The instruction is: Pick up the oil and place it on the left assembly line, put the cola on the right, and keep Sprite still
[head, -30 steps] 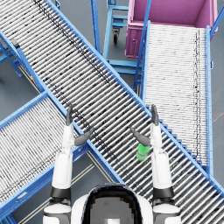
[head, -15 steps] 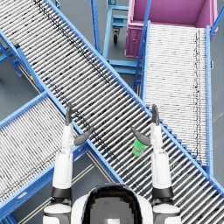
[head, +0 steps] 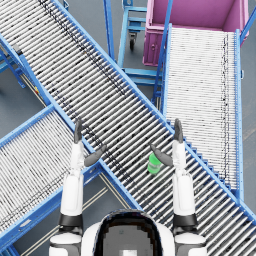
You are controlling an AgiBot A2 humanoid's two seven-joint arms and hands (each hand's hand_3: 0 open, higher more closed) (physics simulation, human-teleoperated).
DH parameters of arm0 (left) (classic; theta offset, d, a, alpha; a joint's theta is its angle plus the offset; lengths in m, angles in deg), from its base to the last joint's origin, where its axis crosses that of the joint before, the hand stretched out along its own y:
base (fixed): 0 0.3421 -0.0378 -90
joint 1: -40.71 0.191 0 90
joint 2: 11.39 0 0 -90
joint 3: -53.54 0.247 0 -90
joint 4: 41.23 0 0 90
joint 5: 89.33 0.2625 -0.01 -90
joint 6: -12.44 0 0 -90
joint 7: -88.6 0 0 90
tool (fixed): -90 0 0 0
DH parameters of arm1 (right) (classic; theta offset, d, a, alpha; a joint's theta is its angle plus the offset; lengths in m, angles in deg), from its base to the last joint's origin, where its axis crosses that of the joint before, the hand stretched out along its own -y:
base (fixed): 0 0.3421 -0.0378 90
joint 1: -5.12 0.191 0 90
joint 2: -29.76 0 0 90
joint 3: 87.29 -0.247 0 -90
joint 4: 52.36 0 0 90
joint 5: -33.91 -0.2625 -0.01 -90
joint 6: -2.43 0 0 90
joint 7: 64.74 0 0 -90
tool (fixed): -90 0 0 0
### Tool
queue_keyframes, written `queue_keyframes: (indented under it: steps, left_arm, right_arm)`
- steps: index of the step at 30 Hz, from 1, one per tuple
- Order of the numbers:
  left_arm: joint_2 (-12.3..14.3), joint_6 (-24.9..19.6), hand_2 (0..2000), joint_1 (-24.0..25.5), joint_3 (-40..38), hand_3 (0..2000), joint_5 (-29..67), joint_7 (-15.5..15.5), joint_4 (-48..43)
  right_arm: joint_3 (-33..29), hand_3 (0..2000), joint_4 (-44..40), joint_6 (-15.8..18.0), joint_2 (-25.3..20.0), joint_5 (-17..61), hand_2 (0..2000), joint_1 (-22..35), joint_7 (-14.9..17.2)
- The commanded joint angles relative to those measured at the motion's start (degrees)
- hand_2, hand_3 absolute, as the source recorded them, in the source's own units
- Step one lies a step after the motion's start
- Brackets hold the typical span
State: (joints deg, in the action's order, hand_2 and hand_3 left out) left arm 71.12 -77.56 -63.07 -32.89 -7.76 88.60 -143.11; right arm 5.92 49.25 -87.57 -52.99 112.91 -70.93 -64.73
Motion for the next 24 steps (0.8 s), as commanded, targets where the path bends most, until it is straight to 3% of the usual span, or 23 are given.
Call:
queue_keyframes:
  steps: [1,24]
  left_arm:
    - [0.1,0.0,0,-0.5,-0.2,0,0.0,0.0,-0.2]
    - [1.4,0.0,0,-0.5,-1.1,0,0.0,0.0,-0.2]
  right_arm:
    - [-0.2,0,0.2,0.0,-0.1,0.0,0,0.5,0.0]
    - [-0.9,0,0.5,0.0,-1.4,0.0,0,0.3,0.0]
